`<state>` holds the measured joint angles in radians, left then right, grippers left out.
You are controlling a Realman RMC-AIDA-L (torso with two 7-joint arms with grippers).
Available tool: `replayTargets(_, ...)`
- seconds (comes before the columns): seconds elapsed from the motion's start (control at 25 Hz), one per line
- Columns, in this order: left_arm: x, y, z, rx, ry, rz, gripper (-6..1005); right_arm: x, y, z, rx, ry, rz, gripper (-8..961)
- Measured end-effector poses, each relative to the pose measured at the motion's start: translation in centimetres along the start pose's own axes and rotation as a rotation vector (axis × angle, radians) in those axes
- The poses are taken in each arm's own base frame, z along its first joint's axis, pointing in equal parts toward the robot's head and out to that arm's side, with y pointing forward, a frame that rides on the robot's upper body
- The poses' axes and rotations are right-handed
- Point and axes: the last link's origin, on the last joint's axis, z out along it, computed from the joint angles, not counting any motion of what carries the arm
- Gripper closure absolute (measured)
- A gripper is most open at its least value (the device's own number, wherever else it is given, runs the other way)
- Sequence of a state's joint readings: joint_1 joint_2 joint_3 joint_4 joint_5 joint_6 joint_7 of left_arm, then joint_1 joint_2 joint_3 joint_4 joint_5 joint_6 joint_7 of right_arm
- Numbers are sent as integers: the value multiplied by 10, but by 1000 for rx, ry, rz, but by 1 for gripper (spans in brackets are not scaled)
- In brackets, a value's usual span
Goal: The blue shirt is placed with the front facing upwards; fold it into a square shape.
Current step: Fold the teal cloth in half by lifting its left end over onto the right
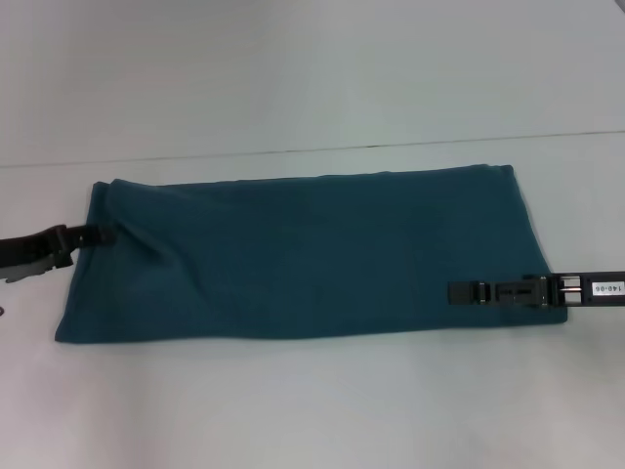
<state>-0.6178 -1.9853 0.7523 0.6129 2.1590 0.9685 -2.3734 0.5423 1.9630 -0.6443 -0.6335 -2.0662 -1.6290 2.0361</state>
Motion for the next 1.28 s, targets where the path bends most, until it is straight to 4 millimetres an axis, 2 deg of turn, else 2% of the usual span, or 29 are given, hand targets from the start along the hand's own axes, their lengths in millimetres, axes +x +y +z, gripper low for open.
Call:
replayTargets(0.12,5,0,2,56,-70,72,142,-1,0,0,0,0,-1,148)
replayTargets(0.32,10,2,5,92,-81,65,141,-2,0,1,5,-3,0,148)
replayTargets(0.72,6,0,15,138,-24,36,143,-2,-1,1,9,-9,2,148)
replayTargets(1.28,-1,-3,18,156,-44,53,149,-2,-3,-3,15,-25,9,148)
